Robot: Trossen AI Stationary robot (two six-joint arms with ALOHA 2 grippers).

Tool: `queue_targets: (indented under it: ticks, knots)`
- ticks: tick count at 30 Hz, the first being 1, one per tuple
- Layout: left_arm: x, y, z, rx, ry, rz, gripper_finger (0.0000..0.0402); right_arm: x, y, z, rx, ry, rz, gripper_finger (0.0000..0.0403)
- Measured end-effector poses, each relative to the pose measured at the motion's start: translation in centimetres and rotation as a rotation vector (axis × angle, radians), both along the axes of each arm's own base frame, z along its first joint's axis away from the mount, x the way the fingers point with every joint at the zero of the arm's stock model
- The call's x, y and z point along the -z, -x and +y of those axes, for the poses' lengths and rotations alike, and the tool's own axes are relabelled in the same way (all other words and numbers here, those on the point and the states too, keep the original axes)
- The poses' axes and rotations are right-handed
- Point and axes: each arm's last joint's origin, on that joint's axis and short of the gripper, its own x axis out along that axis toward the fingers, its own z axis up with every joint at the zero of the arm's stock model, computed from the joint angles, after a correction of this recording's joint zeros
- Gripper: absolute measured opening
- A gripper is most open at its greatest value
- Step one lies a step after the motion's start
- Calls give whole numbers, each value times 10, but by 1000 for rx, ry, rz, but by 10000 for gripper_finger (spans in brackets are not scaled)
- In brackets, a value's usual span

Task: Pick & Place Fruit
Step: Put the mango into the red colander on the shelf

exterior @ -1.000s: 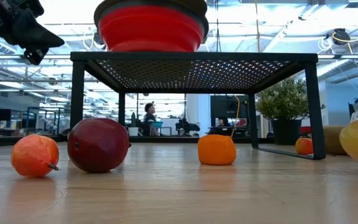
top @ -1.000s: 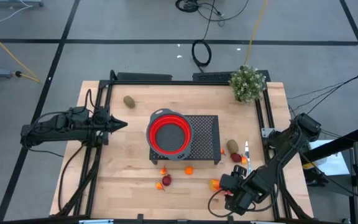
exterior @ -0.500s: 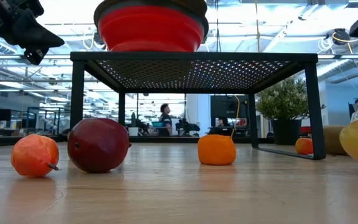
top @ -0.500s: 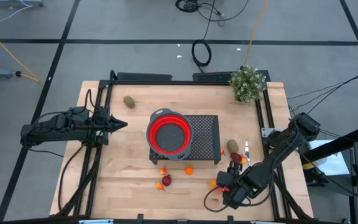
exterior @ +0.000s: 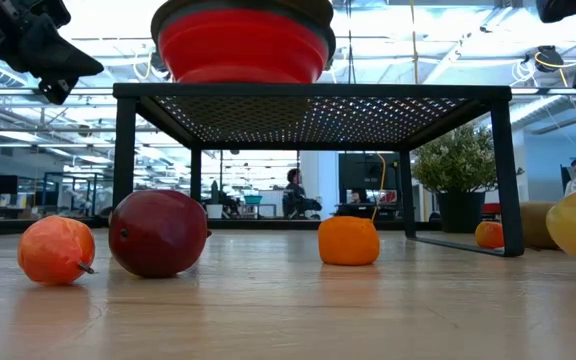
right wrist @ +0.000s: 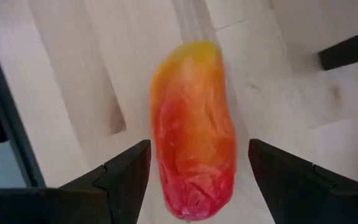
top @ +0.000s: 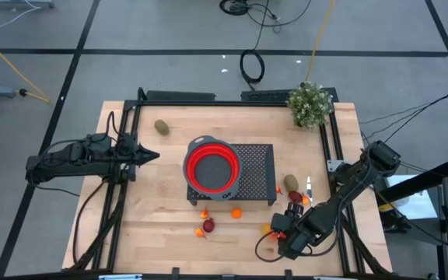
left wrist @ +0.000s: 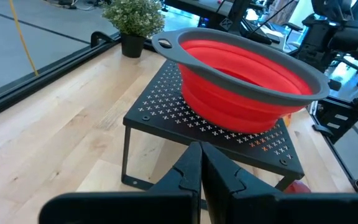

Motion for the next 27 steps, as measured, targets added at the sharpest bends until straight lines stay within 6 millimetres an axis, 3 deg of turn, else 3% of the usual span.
queue_targets:
  ticks: [27]
  knots:
    - [0, 0, 0, 0, 0, 0, 8, 2, 3, 1, -9, -49, 58, 266]
